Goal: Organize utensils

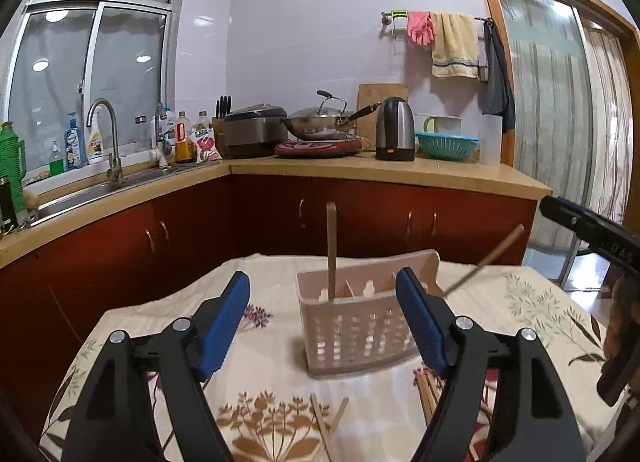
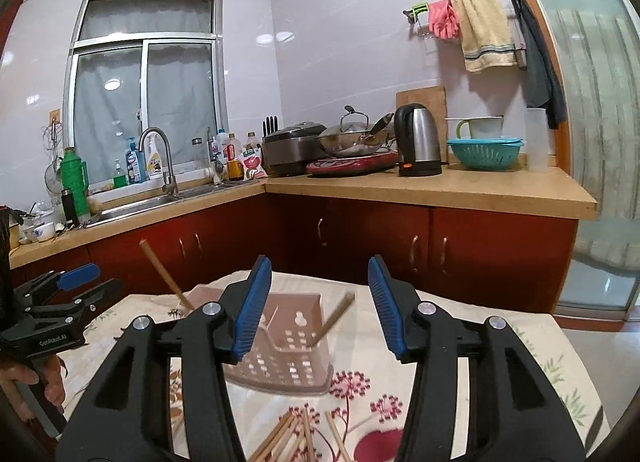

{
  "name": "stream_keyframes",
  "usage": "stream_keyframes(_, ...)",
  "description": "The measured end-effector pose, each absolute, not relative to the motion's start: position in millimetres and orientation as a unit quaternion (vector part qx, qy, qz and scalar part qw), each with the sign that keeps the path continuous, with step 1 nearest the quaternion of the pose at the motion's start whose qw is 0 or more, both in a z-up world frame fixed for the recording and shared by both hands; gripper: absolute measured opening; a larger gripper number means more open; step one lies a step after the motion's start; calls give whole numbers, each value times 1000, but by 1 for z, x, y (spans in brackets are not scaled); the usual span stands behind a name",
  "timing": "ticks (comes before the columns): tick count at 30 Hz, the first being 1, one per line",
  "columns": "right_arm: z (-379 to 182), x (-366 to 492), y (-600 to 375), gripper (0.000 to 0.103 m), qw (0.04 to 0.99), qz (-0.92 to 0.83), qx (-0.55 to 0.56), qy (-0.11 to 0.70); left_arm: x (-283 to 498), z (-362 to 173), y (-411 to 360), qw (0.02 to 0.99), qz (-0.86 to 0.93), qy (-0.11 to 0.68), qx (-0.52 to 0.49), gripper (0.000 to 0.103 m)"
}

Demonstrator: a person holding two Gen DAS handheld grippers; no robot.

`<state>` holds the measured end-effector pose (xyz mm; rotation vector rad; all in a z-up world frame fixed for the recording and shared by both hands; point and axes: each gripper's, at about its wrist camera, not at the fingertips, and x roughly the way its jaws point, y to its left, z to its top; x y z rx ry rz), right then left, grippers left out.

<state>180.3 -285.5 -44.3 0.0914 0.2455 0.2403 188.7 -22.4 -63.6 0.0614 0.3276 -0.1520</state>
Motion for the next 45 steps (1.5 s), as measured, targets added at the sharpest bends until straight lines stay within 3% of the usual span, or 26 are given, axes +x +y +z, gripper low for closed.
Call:
stream_keyframes(14, -134, 91, -299, 47, 977, 86, 35, 190, 126, -134, -21, 971, -50, 232, 7, 73)
stream_keyframes(27, -222, 57, -297, 29, 955, 99, 23, 278, 88, -202, -22, 952, -45, 302, 11, 69)
stream_keyframes(35, -240, 55, -295, 25, 950, 97, 18, 298, 85, -225, -24, 940, -54, 337, 3, 59)
stream_keyframes(40, -243, 54, -294, 21, 949, 94, 14, 300, 85, -238, -27, 931, -65, 359, 5, 41)
stream_keyframes(45, -243, 53, -297, 13, 950, 88, 11, 300, 79, -240, -32, 932, -67, 357, 15, 33)
